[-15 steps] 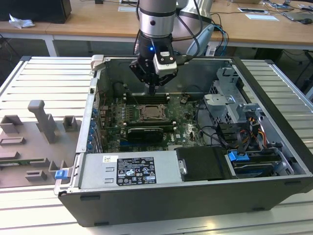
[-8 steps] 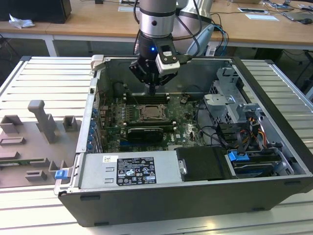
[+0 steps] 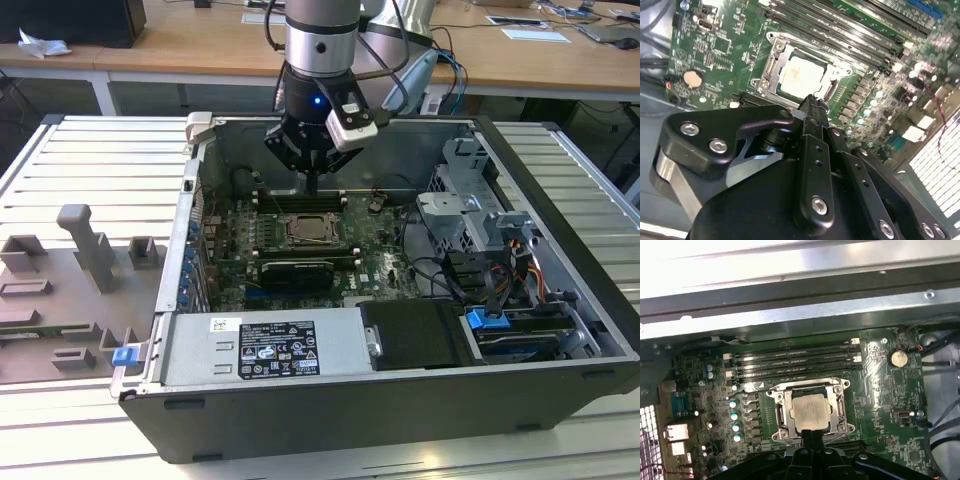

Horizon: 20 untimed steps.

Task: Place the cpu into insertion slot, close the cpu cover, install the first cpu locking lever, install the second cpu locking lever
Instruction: 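Install the first cpu locking lever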

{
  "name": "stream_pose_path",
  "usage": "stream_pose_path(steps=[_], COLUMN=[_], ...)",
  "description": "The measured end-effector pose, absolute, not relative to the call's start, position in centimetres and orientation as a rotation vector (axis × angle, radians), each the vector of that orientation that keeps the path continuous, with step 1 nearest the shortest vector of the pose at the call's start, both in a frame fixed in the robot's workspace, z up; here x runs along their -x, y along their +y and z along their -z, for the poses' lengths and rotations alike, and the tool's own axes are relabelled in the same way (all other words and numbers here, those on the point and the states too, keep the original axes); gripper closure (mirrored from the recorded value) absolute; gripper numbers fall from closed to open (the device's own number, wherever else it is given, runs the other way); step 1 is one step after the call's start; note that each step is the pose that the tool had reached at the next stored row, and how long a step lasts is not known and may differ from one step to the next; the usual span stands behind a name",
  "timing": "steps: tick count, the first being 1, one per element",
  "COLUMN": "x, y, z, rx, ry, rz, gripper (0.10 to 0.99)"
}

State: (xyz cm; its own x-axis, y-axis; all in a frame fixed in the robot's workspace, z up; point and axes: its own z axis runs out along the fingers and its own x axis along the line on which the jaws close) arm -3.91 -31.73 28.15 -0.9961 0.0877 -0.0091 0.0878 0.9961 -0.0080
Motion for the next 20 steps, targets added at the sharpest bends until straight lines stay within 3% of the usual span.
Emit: stream_pose_path(steps=[8, 20], x=[4.0, 5.9], y=[-31.7, -31.7], z=[-28.1, -28.1], rx=[0.117, 0.145], ry=[3.130, 3.129], rz=[0.012, 0.012], gripper=[0.980, 0.980])
